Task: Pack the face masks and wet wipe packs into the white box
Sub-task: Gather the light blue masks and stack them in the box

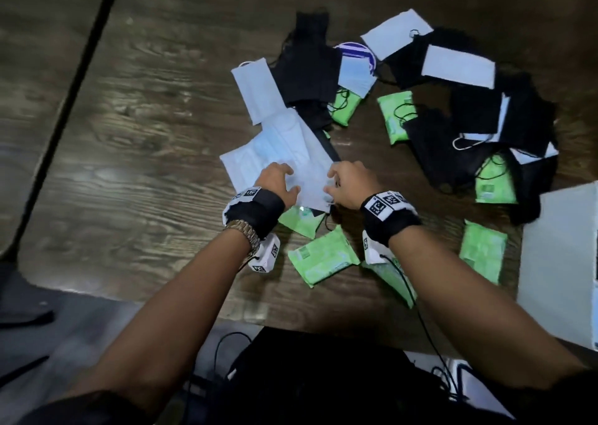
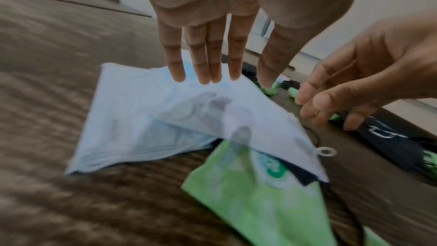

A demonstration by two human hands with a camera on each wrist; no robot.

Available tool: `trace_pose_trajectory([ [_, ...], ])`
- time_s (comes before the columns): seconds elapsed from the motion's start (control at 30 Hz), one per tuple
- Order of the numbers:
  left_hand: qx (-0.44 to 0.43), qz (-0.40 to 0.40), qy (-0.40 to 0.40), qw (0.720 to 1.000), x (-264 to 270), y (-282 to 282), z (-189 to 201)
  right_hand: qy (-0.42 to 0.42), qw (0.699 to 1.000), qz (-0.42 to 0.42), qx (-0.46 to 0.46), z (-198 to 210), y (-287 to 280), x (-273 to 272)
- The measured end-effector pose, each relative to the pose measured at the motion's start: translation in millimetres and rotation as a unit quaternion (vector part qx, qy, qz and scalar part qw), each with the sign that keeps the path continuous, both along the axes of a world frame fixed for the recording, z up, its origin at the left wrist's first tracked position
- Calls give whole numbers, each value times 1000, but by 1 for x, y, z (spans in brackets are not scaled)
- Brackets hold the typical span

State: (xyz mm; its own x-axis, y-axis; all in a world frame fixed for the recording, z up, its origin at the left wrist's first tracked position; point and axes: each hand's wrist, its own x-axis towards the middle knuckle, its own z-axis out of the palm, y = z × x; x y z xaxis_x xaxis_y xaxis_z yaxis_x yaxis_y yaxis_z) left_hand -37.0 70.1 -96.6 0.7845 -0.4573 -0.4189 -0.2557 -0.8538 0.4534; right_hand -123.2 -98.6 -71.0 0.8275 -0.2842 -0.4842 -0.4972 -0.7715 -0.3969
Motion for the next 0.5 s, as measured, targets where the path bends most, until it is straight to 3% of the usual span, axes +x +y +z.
trace_pose_trajectory([
  [0.17, 5, 77, 1, 997, 18, 28, -26, -56, 995, 52, -60, -22, 30, 24],
  [0.3, 26, 82, 29, 996, 21, 31, -36, -31, 985, 100, -136, -39, 38, 27],
  [0.4, -4, 94, 32, 995, 22, 31, -38, -51, 984, 78, -149, -43, 37, 26],
  [0.5, -57, 127, 54, 989, 24, 35, -43, -94, 993, 13, -74, -39, 27, 23],
])
